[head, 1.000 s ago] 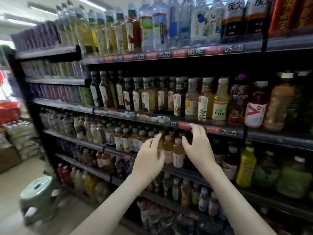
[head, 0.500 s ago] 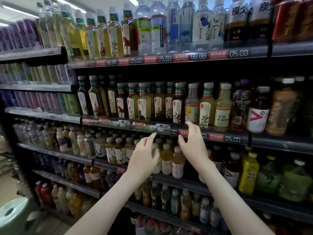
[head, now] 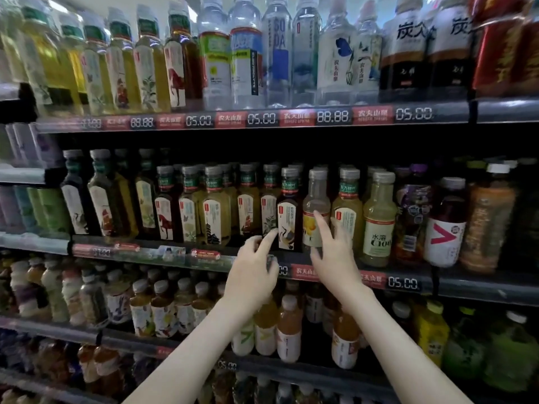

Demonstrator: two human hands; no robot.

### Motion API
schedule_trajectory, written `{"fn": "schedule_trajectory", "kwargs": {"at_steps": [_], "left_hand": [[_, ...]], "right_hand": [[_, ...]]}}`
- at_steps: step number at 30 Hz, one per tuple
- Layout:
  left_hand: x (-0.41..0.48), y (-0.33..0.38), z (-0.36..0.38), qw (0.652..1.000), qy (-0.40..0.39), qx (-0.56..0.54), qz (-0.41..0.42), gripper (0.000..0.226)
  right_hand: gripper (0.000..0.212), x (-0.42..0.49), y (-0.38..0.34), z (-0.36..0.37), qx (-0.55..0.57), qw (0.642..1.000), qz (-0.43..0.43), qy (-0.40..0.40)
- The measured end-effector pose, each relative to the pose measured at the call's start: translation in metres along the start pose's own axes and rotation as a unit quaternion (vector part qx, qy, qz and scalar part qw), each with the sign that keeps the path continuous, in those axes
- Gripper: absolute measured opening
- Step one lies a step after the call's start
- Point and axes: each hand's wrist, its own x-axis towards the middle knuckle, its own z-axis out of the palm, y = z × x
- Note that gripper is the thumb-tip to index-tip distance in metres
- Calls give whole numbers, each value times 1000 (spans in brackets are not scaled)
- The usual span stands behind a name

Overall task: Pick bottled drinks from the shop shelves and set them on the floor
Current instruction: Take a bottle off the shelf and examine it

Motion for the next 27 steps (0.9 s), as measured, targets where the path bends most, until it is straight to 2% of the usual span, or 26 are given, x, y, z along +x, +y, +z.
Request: {"fn": "schedule_trajectory", "kwargs": {"at_steps": [7,12,18,20,24,27], "left_hand": [[62,-39,23,996,-15,-23,86,57],[106,-65,33,991,-57,-44,116,63],[126,-66,58,978,-133,-111,118,81],[126,-62,64,974,-122,-141,128,86],[128,-57,71,978,-86,-142,126,97],[128,-54,71,980,-92,-128,120,100]], "right_hand": [[68,62,-10,27,-52,992,-36,107],[64,106,-13,41,-97,988,32,118],[42,98,-14,39,-118,980,29,158],[39,91,-18,36,-138,973,18,185],[40,70,-21,35,-141,966,-13,216],[55,59,-15,34,-161,963,-7,218]]}}
